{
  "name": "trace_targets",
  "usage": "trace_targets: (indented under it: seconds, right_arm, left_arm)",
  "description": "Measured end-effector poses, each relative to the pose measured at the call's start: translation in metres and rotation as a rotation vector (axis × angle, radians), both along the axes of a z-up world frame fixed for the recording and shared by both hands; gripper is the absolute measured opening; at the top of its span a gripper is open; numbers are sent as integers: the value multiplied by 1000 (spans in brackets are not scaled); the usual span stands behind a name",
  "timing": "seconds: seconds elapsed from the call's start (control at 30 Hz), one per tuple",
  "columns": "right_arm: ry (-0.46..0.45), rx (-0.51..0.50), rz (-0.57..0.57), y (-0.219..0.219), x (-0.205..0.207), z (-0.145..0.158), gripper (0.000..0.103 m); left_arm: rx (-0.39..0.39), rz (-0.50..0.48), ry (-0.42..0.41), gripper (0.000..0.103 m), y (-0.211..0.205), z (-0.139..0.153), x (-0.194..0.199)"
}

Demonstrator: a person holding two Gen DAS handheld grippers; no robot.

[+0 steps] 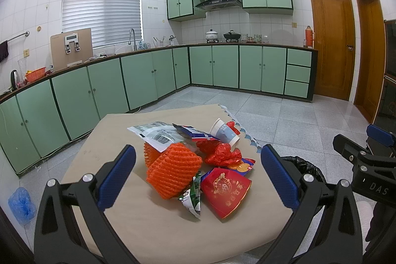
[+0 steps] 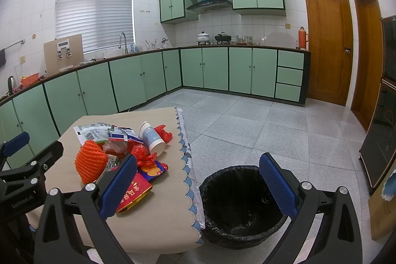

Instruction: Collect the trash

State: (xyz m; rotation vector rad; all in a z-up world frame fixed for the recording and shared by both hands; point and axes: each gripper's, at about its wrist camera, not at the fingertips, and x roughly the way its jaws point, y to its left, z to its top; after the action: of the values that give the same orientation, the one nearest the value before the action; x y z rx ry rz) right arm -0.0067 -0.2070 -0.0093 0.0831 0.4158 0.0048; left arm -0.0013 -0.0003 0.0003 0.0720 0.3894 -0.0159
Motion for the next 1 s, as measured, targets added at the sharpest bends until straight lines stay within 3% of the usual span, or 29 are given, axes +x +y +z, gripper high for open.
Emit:
trace_targets:
  seconds: [1.0]
  right_arm:
    - [-3,1,-3,-1,4,-1,97]
  left_arm:
    - [1,2,0,98,1,0,-1]
